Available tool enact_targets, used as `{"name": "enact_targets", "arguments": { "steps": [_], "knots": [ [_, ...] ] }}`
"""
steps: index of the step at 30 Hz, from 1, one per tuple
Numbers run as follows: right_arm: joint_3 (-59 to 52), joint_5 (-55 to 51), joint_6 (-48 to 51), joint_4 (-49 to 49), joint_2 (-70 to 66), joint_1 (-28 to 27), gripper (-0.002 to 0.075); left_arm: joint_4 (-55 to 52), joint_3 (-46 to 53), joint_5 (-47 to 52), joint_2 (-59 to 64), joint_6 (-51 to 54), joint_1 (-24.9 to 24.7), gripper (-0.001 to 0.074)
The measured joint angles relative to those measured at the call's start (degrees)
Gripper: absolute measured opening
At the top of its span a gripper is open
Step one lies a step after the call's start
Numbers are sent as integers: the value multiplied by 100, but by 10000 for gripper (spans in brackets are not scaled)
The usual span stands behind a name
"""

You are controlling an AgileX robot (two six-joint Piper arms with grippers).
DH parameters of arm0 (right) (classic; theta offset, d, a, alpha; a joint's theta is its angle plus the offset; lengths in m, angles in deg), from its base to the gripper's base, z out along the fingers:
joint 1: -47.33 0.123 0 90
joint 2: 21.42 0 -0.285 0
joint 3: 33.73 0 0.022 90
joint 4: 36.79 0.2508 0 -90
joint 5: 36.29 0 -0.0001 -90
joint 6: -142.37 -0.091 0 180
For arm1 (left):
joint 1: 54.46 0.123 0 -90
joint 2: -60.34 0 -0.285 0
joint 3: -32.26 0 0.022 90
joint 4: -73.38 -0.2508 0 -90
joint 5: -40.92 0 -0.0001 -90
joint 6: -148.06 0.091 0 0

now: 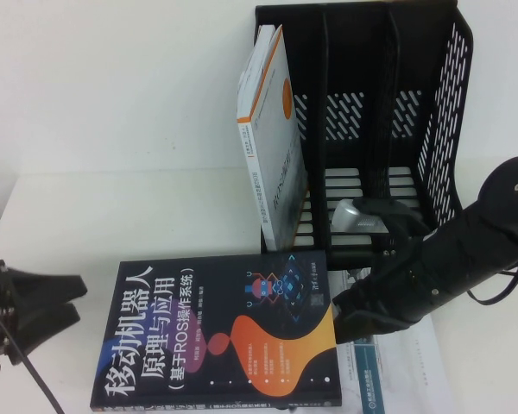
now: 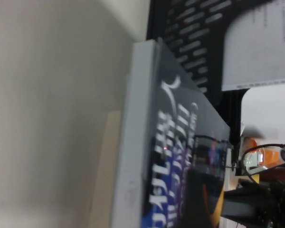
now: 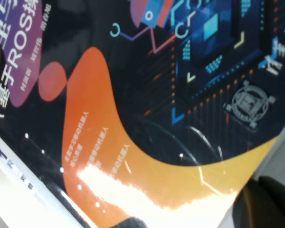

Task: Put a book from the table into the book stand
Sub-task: Push book with right arm

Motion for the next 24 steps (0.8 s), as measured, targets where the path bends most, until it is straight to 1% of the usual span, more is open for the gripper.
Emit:
{"name": "enact_targets", "arguments": {
  "steps": [2, 4, 5, 7, 11, 19, 21, 24],
  "knots": [
    [0, 0, -10, 11, -11, 0, 2, -14, -102, 0, 185, 24, 0, 494],
    [0, 0, -21, 29, -35, 4, 2, -97, -235, 0, 348, 36, 0, 596],
    [11, 0, -21, 35, -43, 13, 2, -153, -318, 0, 431, 36, 0, 631],
    [11, 0, -33, 49, -48, 26, 2, -219, -442, 0, 583, 36, 0, 664],
    [24, 47, -33, 52, -83, 98, 2, -280, -550, 0, 938, 15, 0, 688],
    [71, 40, -33, 202, -185, 112, 2, -215, -585, 0, 1675, -22, -12, 692],
    [71, 40, 35, 216, -187, 112, 2, -133, -594, 0, 1872, 20, -61, 692],
    [71, 32, 222, 305, -209, 112, 2, -20, -594, -10, 2132, 32, -271, 692]
  ]
}}
